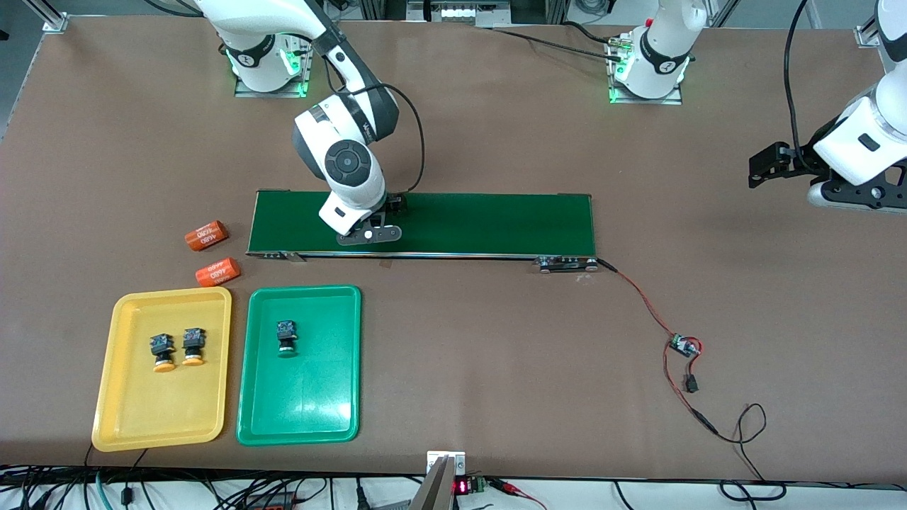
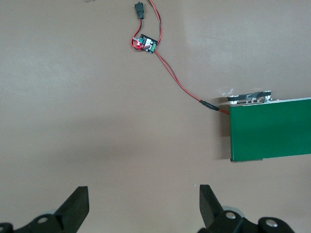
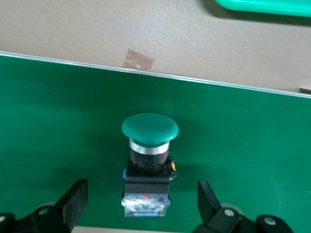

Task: Sort buttons by color to trays
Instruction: 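Move the right gripper back to the second green button on the belt, then grasp the second green button with the right gripper and lift it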

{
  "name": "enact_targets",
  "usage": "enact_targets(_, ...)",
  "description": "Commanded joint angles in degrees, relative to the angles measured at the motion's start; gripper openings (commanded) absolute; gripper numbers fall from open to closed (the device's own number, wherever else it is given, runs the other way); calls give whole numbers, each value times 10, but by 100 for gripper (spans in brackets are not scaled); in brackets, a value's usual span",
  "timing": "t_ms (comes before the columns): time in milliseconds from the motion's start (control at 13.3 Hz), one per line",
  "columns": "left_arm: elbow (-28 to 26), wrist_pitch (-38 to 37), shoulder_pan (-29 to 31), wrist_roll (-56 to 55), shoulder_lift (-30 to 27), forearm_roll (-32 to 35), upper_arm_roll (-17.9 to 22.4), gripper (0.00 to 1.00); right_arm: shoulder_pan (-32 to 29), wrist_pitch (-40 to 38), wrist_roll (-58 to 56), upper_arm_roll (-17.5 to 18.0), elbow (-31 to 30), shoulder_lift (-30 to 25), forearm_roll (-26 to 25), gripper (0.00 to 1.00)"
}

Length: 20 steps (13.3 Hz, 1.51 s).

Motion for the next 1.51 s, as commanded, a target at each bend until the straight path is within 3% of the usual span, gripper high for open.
enact_targets(0,-8,-1,3,4,-12,12,-3,100,-4,11,1,3,-21,-16,2,93)
enact_targets(151,-8,-1,3,4,-12,12,-3,100,-7,6,1,3,-24,-15,2,66)
enact_targets(226,-8,-1,3,4,-12,12,-3,100,-9,6,5,3,-28,-15,3,42)
enact_targets(377,-8,-1,3,4,-12,12,-3,100,-14,6,4,3,-32,-16,3,40)
enact_targets(527,-8,-1,3,4,-12,12,-3,100,-15,7,4,3,-29,-18,3,28)
enact_targets(754,-8,-2,3,4,-12,12,-3,100,-22,7,5,2,-6,-22,3,23)
enact_targets(980,-8,-1,3,4,-12,12,-3,100,-43,8,-12,-3,56,-11,-4,18)
enact_targets(1432,-8,-1,3,4,-12,12,-3,100,-89,12,-141,-41,191,78,-25,10)
